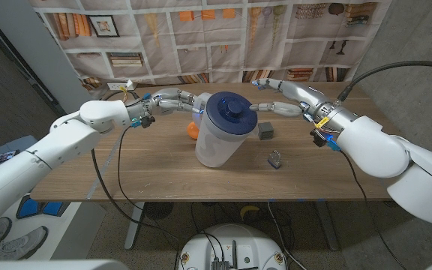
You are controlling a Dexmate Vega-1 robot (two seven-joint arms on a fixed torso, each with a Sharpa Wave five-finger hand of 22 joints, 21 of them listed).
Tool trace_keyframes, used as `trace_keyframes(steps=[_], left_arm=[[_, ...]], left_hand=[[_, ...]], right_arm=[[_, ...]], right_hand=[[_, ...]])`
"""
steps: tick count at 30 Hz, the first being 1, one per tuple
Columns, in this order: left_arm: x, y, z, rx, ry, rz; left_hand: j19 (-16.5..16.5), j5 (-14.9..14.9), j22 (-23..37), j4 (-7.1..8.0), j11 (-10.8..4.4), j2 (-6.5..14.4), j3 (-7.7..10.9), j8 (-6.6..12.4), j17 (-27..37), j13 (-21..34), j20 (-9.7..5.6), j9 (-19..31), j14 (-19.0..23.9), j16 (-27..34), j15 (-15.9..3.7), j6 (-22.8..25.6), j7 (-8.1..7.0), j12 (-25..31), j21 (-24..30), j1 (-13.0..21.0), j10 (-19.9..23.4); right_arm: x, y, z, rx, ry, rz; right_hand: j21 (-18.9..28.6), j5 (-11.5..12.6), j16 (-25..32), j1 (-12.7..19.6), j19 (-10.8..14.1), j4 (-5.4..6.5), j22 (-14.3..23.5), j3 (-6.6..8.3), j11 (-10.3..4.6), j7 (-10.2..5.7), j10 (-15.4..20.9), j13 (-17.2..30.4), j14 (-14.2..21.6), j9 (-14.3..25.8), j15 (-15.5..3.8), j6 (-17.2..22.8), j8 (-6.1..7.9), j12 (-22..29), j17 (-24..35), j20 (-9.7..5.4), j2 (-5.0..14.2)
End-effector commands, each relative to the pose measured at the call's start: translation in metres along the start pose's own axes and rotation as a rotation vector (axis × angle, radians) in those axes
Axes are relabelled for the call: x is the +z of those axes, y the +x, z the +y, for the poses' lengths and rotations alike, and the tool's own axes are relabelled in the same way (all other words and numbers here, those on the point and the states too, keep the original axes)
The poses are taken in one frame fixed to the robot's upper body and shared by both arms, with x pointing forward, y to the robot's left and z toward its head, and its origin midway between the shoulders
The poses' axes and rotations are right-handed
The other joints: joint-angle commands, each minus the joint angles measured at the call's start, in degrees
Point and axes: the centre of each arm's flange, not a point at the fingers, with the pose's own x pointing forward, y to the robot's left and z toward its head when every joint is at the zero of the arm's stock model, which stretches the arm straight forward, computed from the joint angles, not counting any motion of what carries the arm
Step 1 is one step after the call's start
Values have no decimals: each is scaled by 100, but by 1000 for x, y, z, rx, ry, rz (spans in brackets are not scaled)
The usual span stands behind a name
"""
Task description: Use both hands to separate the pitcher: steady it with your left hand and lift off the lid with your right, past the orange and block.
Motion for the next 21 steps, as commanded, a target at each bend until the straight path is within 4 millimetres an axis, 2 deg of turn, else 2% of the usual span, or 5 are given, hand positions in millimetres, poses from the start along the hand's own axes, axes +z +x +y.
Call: trace_keyframes(steps=[1, 20, 21], left_arm=[[2, 3, 2, -6, 8, -1], [1, 9, 1, -8, 1, 2], [1, 9, 1, -8, 1, 1]], left_hand=[[44, 11, 26, -9, -13, 83, 52, 34, 10, 13, -855, 26, 75, -5, -760, 175, 121, 11, -5, 19, 60], [49, 8, 27, -14, -10, 77, 62, 42, 8, 14, -855, 29, 92, -10, -763, 215, 130, 16, -8, 4, 112], [50, 8, 27, -14, -10, 76, 63, 40, 8, 14, -855, 29, 93, -11, -762, 211, 132, 15, -8, 3, 112]], right_arm=[[11, 10, -5, 98, -130, 10], [23, 17, -3, 111, -200, -29], [24, 17, -3, 110, -206, -29]], right_hand=[[-16, 45, 22, 97, -64, -12, 22, 49, -8, -9, -30, 35, -23, 20, 7, -24, 7, -5, 31, 7, -18], [41, 42, 125, 383, 31, 7, 21, 99, -63, -114, 167, 100, 129, 34, -95, 137, 112, 67, 68, -37, -82], [44, 40, 139, 431, 42, 9, 21, 108, -98, -125, 228, 110, 145, 36, -114, 165, 129, 88, 74, -46, -86]])
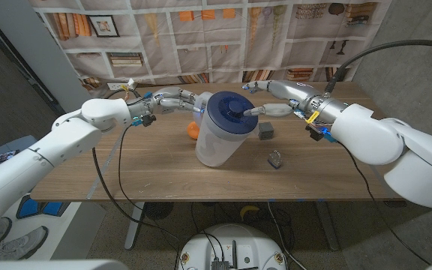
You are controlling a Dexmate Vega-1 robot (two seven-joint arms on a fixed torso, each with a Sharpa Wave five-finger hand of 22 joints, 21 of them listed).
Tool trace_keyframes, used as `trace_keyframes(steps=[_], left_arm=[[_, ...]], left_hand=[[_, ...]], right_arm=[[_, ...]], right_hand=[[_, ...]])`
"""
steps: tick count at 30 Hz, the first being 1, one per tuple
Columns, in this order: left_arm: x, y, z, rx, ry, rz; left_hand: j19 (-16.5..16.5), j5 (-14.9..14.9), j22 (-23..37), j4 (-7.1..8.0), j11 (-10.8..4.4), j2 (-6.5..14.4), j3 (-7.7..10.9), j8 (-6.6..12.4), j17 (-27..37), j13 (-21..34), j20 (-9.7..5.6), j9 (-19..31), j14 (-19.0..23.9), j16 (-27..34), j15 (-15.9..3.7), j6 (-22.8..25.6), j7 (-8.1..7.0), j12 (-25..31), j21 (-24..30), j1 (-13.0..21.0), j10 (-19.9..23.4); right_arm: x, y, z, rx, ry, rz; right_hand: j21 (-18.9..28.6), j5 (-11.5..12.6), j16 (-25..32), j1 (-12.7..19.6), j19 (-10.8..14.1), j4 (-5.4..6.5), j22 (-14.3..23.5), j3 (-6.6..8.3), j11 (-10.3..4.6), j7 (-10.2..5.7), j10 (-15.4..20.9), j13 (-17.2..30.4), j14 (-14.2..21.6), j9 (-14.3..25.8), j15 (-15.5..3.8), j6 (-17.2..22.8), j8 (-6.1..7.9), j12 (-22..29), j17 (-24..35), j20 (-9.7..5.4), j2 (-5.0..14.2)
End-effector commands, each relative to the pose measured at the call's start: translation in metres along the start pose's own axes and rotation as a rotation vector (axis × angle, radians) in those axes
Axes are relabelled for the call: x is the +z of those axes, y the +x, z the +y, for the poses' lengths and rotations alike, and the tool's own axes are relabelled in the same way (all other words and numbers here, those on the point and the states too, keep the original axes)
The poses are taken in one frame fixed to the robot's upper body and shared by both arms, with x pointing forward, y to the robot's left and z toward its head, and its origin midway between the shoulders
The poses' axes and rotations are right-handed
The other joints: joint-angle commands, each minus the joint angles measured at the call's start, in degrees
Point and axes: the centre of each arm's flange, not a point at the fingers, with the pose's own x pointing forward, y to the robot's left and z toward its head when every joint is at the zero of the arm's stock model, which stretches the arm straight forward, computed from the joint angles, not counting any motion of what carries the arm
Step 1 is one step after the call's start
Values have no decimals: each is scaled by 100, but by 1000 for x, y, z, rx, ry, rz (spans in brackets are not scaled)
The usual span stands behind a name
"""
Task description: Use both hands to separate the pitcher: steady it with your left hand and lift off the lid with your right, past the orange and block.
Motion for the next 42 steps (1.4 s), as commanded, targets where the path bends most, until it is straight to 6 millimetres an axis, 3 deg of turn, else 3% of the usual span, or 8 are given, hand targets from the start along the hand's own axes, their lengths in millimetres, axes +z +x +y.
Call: trace_keyframes(steps=[1, 12, 32, 42], left_arm=[[0, 4, 0, -3, -2, 0], [0, 6, -2, -10, 1, -4], [-2, 6, -4, -22, -4, 3], [0, 7, -2, -24, 0, 5]], left_hand=[[50, 8, 27, 10, 0, 59, 41, 40, 8, 14, -855, 30, 64, -11, -755, 206, 136, 32, -8, 2, 61], [56, 8, 27, 9, -3, 59, 47, 43, 8, 14, -855, 32, 76, -12, -754, 222, 133, 27, -7, -6, 69], [61, 9, 27, 10, -3, 72, 64, 44, 13, 15, -854, 36, 119, -4, -755, 242, 141, 25, -9, -16, 103], [68, 9, 27, 6, -6, 76, 72, 46, 16, 16, -850, 38, 142, 0, -763, 253, 158, 18, -9, -17, 106]], right_arm=[[8, 3, -2, 10, -60, -17], [13, 9, -6, 39, -91, -42], [13, 22, -10, 101, -121, -42], [12, 25, -10, 99, -136, -35]], right_hand=[[46, 40, 61, 122, 87, 2, 21, 55, -49, -27, 139, 37, 68, 10, -47, 90, 57, 47, 22, -10, -7], [46, 39, 114, 306, 108, 13, 20, 92, -89, -86, 253, 74, 134, 15, -174, 212, 128, 77, 45, -48, -8], [42, 51, 183, 449, 115, 47, 21, 118, -121, -104, 280, 115, 214, 17, -190, 294, 177, 67, 79, -65, 22], [46, 54, 278, 550, 136, 62, 21, 118, -214, -164, 475, 157, 358, 18, -269, 536, 290, 122, 115, -91, 36]])
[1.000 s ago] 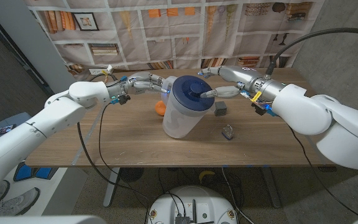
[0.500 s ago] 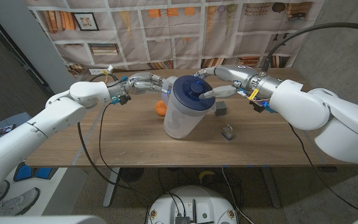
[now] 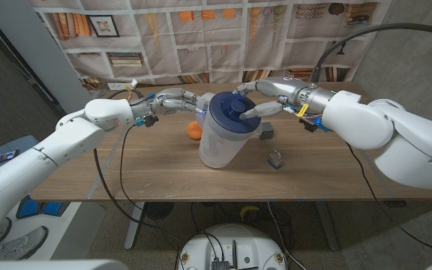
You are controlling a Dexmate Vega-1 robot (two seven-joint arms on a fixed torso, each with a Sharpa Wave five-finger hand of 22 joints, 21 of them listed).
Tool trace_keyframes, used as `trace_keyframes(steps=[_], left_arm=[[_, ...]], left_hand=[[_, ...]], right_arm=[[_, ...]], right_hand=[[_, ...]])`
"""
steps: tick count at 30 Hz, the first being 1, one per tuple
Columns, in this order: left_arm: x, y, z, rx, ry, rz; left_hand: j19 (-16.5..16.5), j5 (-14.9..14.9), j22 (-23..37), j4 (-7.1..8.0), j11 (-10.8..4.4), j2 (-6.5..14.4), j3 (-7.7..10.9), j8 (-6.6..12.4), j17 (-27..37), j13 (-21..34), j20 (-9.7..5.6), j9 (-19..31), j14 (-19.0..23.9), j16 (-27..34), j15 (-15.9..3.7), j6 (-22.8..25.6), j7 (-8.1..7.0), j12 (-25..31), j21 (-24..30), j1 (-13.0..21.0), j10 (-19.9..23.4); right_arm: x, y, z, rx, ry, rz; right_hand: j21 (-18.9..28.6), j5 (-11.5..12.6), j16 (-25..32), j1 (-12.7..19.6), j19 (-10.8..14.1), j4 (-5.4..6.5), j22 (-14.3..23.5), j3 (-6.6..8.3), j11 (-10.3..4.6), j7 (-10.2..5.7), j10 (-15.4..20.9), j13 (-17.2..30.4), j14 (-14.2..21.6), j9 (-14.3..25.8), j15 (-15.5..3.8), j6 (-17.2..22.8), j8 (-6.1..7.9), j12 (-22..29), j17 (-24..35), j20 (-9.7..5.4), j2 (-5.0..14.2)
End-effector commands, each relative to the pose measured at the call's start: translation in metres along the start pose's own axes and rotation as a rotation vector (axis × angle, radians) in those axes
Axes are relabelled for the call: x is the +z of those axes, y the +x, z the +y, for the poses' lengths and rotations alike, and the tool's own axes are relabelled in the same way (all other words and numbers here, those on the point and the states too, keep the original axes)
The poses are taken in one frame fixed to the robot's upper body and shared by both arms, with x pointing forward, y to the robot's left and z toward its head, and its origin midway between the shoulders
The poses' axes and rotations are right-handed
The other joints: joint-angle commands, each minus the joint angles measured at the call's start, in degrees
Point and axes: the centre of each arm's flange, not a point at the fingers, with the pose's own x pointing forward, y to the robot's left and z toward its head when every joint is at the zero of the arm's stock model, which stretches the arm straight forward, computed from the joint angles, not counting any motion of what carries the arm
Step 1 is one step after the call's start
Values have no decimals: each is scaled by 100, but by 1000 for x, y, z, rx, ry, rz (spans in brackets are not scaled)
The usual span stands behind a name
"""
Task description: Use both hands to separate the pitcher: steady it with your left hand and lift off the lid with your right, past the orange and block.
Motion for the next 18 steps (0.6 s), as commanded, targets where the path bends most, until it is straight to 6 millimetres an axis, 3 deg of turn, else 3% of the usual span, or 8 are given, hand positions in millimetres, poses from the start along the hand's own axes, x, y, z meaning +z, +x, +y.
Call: trace_keyframes(steps=[1, 18], left_arm=[[1, 1, 2, -4, 0, 4], [1, -1, 4, -2, 0, 9]], left_hand=[[69, 14, 27, -5, -14, 74, 61, 24, 16, 17, -850, 10, 69, -1, -728, 244, 154, 23, -9, -16, 77], [74, 14, 26, -2, -12, 87, 75, 27, 20, 18, -847, 13, 117, 8, -725, 258, 155, 27, -11, -26, 115]], right_arm=[[0, 5, 0, 8, -18, 5], [4, 12, 3, -26, -57, 6]], right_hand=[[24, 54, 55, 98, 47, 25, 21, 16, -23, 12, 78, 29, 99, 19, -6, 114, 56, 39, 38, 0, 13], [57, -63, 225, 238, 217, 29, 20, -58, -277, -109, 437, 78, 352, 14, -185, 558, 262, 107, 98, -87, -67]])
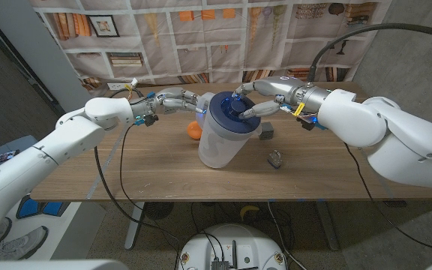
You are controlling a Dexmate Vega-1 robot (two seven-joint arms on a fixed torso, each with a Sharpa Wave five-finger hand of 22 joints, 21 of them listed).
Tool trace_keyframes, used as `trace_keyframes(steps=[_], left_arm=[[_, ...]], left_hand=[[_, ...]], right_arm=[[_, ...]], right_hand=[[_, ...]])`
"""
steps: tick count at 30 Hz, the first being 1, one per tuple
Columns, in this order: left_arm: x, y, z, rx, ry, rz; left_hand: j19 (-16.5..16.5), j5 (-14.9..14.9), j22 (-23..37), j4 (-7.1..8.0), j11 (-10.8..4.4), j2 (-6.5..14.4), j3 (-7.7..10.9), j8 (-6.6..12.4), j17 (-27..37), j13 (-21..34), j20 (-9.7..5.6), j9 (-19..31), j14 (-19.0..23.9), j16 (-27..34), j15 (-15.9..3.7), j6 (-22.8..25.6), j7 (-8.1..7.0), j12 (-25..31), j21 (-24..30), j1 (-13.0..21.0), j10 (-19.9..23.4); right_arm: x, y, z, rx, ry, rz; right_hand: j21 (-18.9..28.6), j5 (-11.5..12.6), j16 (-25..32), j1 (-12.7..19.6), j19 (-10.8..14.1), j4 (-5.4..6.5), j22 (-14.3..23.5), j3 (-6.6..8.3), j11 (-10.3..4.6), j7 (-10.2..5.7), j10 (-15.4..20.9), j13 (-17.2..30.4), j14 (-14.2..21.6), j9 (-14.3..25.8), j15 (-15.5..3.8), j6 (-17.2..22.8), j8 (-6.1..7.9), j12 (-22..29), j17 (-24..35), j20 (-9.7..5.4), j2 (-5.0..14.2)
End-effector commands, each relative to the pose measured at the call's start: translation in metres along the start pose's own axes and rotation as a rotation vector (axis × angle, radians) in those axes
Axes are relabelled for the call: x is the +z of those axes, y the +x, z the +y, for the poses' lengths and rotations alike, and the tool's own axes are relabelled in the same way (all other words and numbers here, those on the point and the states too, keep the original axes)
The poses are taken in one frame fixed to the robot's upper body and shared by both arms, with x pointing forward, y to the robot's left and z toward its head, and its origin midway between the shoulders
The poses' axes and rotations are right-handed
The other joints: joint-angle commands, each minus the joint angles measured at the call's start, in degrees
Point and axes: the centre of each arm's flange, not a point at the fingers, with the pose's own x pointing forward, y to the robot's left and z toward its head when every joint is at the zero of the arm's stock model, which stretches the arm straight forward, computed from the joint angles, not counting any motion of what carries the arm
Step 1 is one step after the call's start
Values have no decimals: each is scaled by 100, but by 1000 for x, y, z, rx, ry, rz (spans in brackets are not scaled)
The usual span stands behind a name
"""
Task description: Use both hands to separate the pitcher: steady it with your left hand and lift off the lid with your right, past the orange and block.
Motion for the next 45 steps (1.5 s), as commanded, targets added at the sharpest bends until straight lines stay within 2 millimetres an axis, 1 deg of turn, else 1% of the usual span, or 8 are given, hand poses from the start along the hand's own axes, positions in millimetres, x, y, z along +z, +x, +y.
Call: trace_keyframes(steps=[1, 7, 13, 16, 22, 24, 37, 45], left_arm=[[0, -1, 2, 2, 1, 2], [-1, 0, 2, 0, 0, 2], [0, 2, 2, -2, -2, 2], [0, 2, 2, -2, -1, 3], [0, 3, 1, -5, -1, 3], [0, 3, 1, -5, -3, 3], [-2, 5, 0, -8, -6, 1], [-2, 7, 1, -10, -8, 2]], left_hand=[[73, 15, 26, 20, -43, 88, 51, 26, 21, 19, -848, 14, 69, 9, -737, 258, 156, 25, -11, -27, 85], [73, 15, 25, 23, -42, 94, 57, 23, 20, 19, -847, 16, 80, 8, -735, 251, 154, 26, -13, -35, 96], [79, 15, 25, 27, -40, 101, 61, 22, 23, 20, -844, 18, 105, 13, -733, 247, 151, 26, -12, -44, 109], [82, 15, 25, 27, -39, 100, 63, 22, 23, 20, -843, 18, 107, 11, -734, 248, 161, 27, -12, -48, 116], [86, 13, 25, 34, -38, 97, 64, 23, 20, 21, -843, 21, 107, 3, -724, 247, 171, 29, -12, -69, 132], [90, 14, 24, 36, -39, 102, 67, 28, 21, 21, -841, 21, 113, 5, -728, 261, 179, 28, -11, -73, 133], [94, 15, 23, 36, -38, 106, 79, 26, 20, 23, -843, 26, 127, 1, -729, 249, 166, 25, -14, -92, 144], [94, 15, 22, 29, -36, 110, 88, 29, 22, 24, -842, 28, 144, 4, -741, 255, 166, 27, -16, -94, 162]], right_arm=[[3, 5, 2, -24, -30, 2], [5, 6, 2, -30, -48, -1], [6, 5, 3, -54, -64, 4], [6, 5, 4, -61, -68, 7], [6, 5, 5, -61, -81, 14], [7, 6, 5, -62, -84, 17], [7, 10, 7, -57, -105, 27], [6, 11, 6, -67, -111, 27]], right_hand=[[35, -61, 65, 53, 79, 10, 20, -44, -48, -27, 100, 26, 104, 14, -15, 100, 57, 27, 20, -27, -20], [41, -157, 134, 124, 150, 5, 20, -72, -112, -47, 248, 30, 218, 11, -117, 149, 85, 48, 38, -76, -58], [47, -264, 245, 243, 249, 12, 21, -96, -190, -48, 494, 42, 398, 9, -233, 326, 168, 91, 66, -152, -60], [47, -282, 270, 281, 273, 13, 21, -99, -212, -43, 533, 38, 435, 9, -266, 401, 200, 86, 73, -175, -53], [44, -315, 339, 397, 327, 10, 22, -100, -325, -58, 725, 17, 531, 6, -353, 499, 242, 101, 89, -220, -26], [40, -326, 366, 437, 341, 13, 22, -104, -339, -61, 797, 10, 569, 5, -402, 524, 252, 106, 96, -234, -18], [49, -343, 418, 538, 427, 11, 23, -135, -361, -63, 842, 10, 623, 4, -418, 550, 265, 68, 109, -280, -38], [43, -326, 502, 621, 491, 35, 24, -190, -394, -59, 1114, -3, 729, 23, -534, 752, 364, 96, 132, -349, -45]])
